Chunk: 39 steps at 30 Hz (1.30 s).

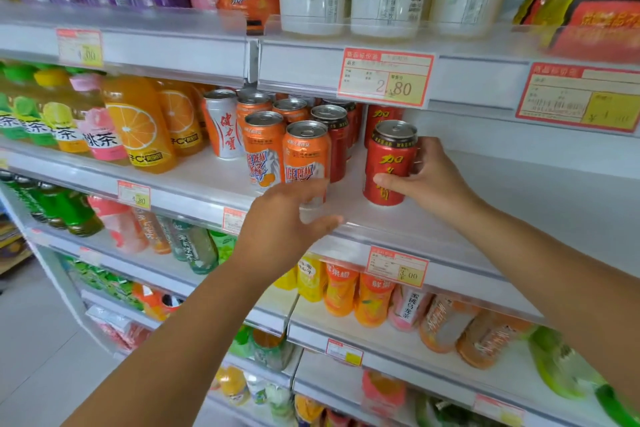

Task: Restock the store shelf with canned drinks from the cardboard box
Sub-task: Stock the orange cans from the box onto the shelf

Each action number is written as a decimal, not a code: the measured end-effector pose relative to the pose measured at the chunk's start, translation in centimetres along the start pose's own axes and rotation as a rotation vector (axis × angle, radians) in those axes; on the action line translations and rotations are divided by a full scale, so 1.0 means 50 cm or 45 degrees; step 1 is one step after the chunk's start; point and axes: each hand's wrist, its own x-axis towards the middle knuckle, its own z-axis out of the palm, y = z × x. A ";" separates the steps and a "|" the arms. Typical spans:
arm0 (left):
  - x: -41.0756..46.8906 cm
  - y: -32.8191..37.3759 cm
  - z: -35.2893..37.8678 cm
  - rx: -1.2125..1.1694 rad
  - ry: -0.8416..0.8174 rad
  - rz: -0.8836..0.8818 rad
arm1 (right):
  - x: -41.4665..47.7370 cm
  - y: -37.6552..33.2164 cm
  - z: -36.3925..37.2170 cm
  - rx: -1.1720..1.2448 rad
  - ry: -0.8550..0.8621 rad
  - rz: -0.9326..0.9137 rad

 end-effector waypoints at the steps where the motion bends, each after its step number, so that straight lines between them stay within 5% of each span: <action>1: -0.006 -0.020 0.001 0.098 0.006 0.069 | 0.015 0.003 0.005 -0.003 0.007 0.004; 5: -0.013 -0.079 0.044 0.321 0.050 0.211 | 0.070 0.014 0.024 -0.012 0.047 0.018; 32: -0.015 -0.100 0.071 0.081 0.187 0.167 | 0.145 0.042 0.077 -0.022 0.190 0.012; 36: -0.011 -0.097 0.063 0.092 0.117 0.132 | 0.114 0.024 0.056 -0.114 0.079 0.106; 39: -0.026 -0.087 0.046 -0.004 0.182 0.180 | 0.054 0.014 0.037 -0.394 0.101 -0.109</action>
